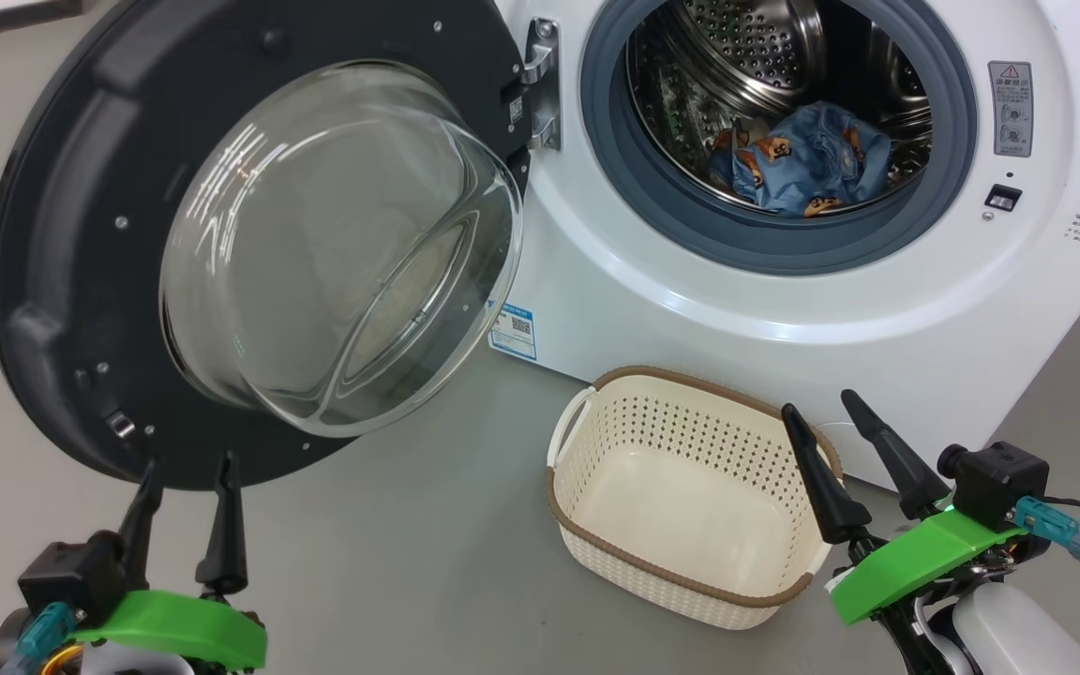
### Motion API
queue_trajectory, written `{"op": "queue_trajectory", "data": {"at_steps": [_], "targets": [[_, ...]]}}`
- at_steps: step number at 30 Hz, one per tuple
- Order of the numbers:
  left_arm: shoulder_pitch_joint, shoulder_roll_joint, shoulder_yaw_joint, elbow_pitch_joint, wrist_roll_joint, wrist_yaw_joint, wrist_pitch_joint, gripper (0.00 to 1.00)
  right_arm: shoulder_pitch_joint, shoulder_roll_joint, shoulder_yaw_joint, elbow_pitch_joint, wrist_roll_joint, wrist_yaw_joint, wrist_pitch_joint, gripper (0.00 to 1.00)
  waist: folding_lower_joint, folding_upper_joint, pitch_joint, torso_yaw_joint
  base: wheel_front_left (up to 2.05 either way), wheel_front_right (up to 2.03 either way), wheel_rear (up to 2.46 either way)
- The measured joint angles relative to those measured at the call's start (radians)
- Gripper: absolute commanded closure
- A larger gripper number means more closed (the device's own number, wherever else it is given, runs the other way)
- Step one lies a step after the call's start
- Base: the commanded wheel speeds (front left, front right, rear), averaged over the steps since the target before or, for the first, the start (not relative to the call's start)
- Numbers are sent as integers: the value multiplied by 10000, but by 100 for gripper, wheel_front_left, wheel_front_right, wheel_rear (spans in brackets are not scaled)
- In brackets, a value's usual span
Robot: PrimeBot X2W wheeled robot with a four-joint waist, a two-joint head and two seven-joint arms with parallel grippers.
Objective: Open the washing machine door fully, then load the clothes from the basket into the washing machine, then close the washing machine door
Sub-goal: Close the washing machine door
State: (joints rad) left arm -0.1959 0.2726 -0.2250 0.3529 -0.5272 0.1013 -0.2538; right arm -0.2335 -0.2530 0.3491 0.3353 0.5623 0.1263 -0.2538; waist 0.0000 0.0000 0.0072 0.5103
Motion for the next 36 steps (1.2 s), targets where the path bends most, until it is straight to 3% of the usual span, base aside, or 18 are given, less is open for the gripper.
{"op": "queue_trajectory", "data": {"at_steps": [1,2,4,11,18,25,31,36], "targets": [[0,2,-4,-6,0,0,0,6,0,0,0,0,0,0,0,0,0,0,-5,-7,0,0,0],[0,2,-10,-12,0,0,0,55,0,0,-2,0,0,0,0,0,0,0,-8,-11,0,0,0],[0,17,-15,-25,-2,-2,0,100,0,0,-2,0,0,0,0,0,0,0,-10,-12,0,0,0],[-2,165,-21,-466,-146,-228,0,100,0,8,-13,-2,0,0,0,0,0,0,-28,51,0,0,0],[-64,395,435,-1751,-696,-543,0,100,0,4,-17,-10,0,0,0,0,0,0,45,97,0,0,0],[-692,1143,1267,-3269,-1304,-671,458,100,-5,-84,-10,-6,0,0,0,0,0,0,132,116,0,0,0],[-1802,1453,2176,-4125,-2648,-976,1016,100,-17,-186,23,-4,2,0,0,0,0,0,179,74,0,0,0],[-2510,1484,3463,-3266,-4472,-1294,1233,100,-66,-272,196,-31,2,0,0,0,0,0,288,-126,0,0,0]]}}
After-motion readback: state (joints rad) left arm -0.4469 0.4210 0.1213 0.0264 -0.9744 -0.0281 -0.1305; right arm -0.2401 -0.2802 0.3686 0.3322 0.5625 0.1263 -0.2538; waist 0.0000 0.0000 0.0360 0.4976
